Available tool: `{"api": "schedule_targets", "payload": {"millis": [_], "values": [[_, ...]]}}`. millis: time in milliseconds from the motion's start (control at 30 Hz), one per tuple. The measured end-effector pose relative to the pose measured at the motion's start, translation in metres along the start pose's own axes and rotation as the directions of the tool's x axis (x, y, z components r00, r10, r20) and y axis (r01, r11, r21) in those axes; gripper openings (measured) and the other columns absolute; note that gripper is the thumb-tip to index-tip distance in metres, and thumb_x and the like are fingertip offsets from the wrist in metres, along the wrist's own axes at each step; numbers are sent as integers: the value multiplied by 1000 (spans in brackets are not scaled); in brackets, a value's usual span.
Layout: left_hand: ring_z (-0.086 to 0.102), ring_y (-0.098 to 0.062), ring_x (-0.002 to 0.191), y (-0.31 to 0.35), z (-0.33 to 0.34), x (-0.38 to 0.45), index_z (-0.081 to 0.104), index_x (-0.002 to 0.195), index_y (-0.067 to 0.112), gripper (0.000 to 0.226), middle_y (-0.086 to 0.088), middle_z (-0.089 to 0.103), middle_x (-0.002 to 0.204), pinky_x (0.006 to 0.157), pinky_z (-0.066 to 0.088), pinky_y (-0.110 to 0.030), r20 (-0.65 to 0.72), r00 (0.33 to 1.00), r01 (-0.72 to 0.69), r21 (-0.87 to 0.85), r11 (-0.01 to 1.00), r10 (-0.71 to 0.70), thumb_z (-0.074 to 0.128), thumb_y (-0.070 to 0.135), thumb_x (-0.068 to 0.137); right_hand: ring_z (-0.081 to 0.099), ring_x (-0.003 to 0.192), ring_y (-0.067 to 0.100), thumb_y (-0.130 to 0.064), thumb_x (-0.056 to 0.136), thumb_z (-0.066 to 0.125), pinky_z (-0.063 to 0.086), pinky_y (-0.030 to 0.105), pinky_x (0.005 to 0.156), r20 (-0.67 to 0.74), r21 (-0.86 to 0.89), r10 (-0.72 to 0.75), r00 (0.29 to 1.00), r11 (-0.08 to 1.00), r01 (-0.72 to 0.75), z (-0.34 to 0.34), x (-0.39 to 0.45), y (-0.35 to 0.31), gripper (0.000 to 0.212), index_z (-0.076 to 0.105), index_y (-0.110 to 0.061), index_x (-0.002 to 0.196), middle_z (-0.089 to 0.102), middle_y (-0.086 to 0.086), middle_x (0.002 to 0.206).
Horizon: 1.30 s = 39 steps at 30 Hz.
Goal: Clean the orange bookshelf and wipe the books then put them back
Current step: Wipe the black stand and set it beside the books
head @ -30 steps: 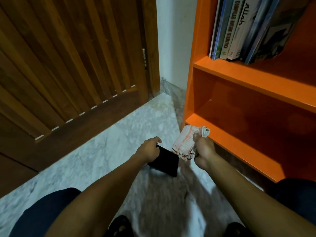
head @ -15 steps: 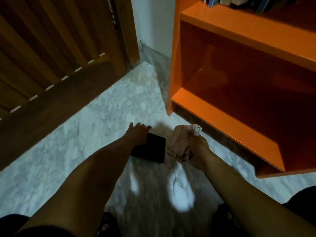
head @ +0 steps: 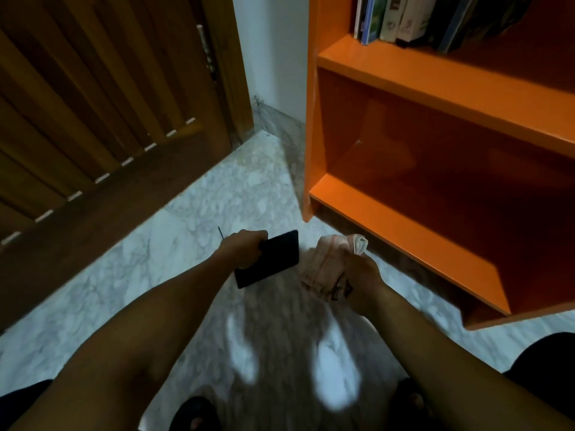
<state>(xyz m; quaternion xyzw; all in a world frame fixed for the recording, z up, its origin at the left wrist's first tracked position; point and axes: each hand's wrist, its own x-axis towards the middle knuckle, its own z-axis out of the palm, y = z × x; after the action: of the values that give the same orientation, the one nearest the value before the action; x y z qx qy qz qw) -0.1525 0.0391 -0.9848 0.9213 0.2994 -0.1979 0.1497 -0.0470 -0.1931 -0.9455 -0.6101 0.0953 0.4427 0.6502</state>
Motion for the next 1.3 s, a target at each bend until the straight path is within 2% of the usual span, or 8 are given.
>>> {"api": "schedule_targets", "payload": {"millis": [167,333,433,567,800,1033,1167,1300], "values": [[62,-27,83,-8,-45,-58,57,99,19,8,-13,67,94,70,49,-35,-166,977,-7,-657,754,-135,53,12,98,64,111,39,-30,104,44,51,58,96,-19,-7,-64,998,998,64,11,-20,-11,40,47,-8,138,63,17,127],[69,-26,85,14,-88,-134,56,114,23,27,-8,72,100,61,56,-33,-161,974,-105,-944,313,-157,44,2,102,55,58,9,-30,106,41,40,23,45,-24,-140,-337,941,933,331,42,-54,-37,24,56,-13,115,59,4,87],[71,-20,76,28,-99,-166,56,115,26,28,-3,73,94,56,56,-31,-203,965,-163,-961,225,-167,43,4,103,57,91,-7,-22,106,43,52,17,81,77,-109,-594,801,793,599,65,-83,-58,24,56,-21,126,61,-14,111],[72,-14,69,49,-102,-191,56,121,25,27,2,75,85,53,54,-28,-253,955,-231,-962,145,-154,40,9,106,32,144,10,1,99,39,24,29,119,251,-449,-822,512,369,813,94,-96,-74,58,42,-31,147,42,-8,153],[73,-14,76,68,-111,-199,62,124,31,39,-5,75,101,54,54,-27,-351,907,-358,-934,10,-233,42,4,103,9,152,11,-2,72,33,0,40,124,659,-508,-675,333,-73,858,115,-122,-57,80,40,-25,149,28,-3,161],[73,-28,94,53,-122,-195,58,131,31,33,-5,71,119,60,59,-37,-286,874,-385,-900,-202,-393,42,16,106,25,148,12,-12,78,38,14,46,123,811,-398,-528,254,-178,900,62,-116,-27,59,57,-16,134,46,-3,151],[73,-27,93,54,-124,-193,55,134,29,34,-3,71,118,60,60,-35,-247,869,-374,-896,-241,-429,40,15,107,34,140,4,-29,76,34,17,23,118,824,-413,-487,288,-169,895,44,-125,-28,61,61,-16,129,51,-7,144],[70,-21,94,51,-129,-191,55,132,27,34,-1,68,117,68,62,-35,-129,878,-332,-858,-392,-460,38,11,107,62,108,8,0,93,36,48,24,91,580,-411,-667,468,257,875,31,-121,-23,38,63,-17,114,68,-6,114]]}}
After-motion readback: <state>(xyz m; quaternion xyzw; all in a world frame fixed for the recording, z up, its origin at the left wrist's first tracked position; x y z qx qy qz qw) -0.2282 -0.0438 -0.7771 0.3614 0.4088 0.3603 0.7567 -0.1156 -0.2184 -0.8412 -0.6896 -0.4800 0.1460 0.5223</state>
